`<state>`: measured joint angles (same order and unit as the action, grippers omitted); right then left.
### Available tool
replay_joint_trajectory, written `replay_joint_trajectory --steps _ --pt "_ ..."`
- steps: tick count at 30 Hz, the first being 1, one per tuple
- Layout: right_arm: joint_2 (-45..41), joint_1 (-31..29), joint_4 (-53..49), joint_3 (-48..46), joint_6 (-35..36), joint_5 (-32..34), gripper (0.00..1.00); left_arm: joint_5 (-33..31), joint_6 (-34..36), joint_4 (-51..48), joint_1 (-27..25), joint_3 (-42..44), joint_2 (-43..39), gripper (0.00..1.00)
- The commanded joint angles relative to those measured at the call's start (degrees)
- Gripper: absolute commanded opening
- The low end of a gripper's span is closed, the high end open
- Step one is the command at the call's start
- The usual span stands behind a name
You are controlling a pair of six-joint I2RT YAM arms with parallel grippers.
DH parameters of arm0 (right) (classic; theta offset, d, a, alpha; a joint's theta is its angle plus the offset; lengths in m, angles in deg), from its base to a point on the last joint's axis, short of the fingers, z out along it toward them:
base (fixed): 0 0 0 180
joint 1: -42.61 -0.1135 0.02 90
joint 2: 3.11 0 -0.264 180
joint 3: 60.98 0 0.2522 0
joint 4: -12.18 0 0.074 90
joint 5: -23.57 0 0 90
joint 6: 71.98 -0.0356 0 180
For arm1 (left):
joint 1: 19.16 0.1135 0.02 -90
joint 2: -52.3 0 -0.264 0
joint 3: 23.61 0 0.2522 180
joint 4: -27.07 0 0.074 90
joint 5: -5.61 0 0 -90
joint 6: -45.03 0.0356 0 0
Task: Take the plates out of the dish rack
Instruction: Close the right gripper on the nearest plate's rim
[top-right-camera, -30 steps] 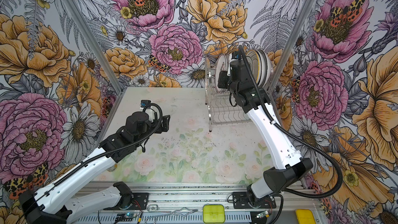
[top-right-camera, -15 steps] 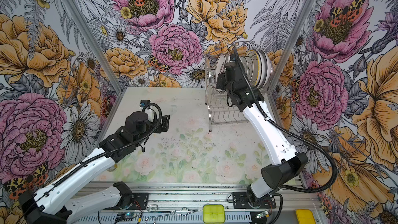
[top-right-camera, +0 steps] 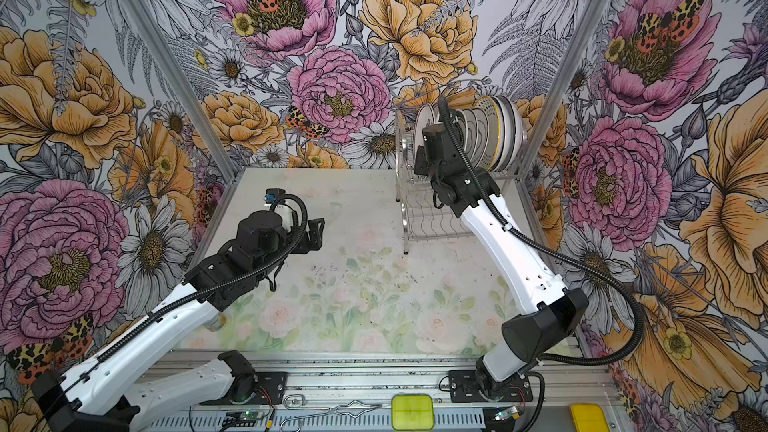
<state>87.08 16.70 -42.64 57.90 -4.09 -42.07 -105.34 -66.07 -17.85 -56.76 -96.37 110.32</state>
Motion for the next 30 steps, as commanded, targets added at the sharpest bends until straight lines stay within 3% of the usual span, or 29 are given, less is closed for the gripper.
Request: replay_joint_trajectory --steps 1,19,30 --pt "0.44 -0.79 0.89 -0.26 0.39 0.72 0.15 -0.76 -1.37 -1.23 0.65 -1.21 -0.12 0.99" --pt "0.84 -2.21 2.60 4.99 10.05 6.59 0.00 -0.06 -2.63 -3.17 2.36 -1.72 0.27 0.99" --pt "1.41 -2.29 7.36 10.13 15.65 6.51 0.00 1.17 -3.68 -3.03 2.54 -1.99 1.55 0.99"
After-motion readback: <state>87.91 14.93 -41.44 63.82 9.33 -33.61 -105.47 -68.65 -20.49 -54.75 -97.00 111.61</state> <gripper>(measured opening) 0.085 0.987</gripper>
